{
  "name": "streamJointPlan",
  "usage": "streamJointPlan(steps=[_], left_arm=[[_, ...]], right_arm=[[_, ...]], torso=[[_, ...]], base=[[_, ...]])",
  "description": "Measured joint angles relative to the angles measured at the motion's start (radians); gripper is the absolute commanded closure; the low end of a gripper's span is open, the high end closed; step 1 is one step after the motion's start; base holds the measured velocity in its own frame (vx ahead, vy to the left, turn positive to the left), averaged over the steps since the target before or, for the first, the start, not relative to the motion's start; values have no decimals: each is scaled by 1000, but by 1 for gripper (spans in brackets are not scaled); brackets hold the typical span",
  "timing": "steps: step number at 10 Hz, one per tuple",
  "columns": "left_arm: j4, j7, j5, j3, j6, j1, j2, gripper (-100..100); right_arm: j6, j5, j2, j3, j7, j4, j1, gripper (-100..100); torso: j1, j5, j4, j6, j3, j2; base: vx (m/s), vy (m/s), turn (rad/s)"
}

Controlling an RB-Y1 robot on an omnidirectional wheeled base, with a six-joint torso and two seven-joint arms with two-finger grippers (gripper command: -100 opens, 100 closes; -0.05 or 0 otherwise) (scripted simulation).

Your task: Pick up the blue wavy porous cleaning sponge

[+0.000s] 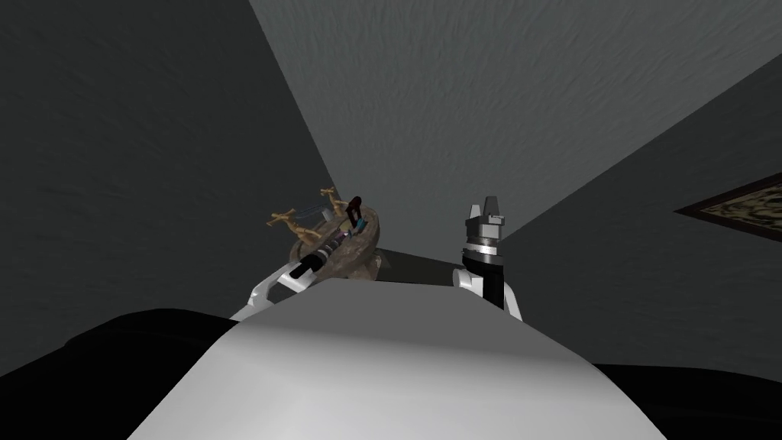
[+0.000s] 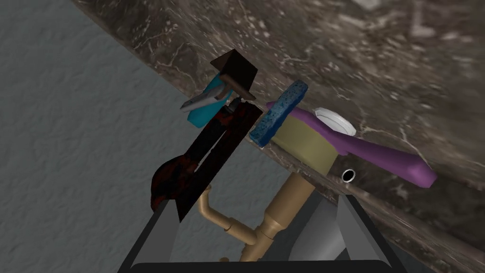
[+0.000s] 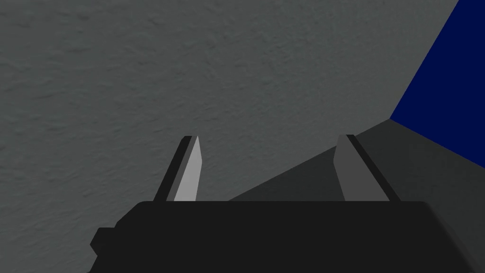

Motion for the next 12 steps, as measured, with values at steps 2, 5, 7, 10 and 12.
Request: streamJointPlan(steps=[2, 5, 7, 10, 12], left_arm=[[26, -3, -8, -5, 32, 17, 43, -100], [61, 3, -6, -20, 102, 12, 134, -100], [95, 4, -6, -35, 127, -2, 175, -100], [147, 3, -11, -55, 185, -11, 257, -100], [176, 3, -20, -65, 219, -12, 299, -100]], right_arm=[[0, 0, 0, 0, 0, 0, 0, 0], [0, 0, 0, 0, 0, 0, 0, 0], [0, 0, 0, 0, 0, 0, 0, 0], [0, 0, 0, 0, 0, 0, 0, 0], [0, 0, 0, 0, 0, 0, 0, 0]], torso=[[2, 0, 0, 0, 1, 2], [1, 0, 0, 0, 0, 1], [3, 0, 1, 0, 1, 3], [0, 0, 0, 0, 1, 2], [0, 0, 0, 0, 0, 0]], base=[[66, -87, -14], [81, -110, -23], [68, -82, -26], [86, -133, -23], [95, -117, -28]])
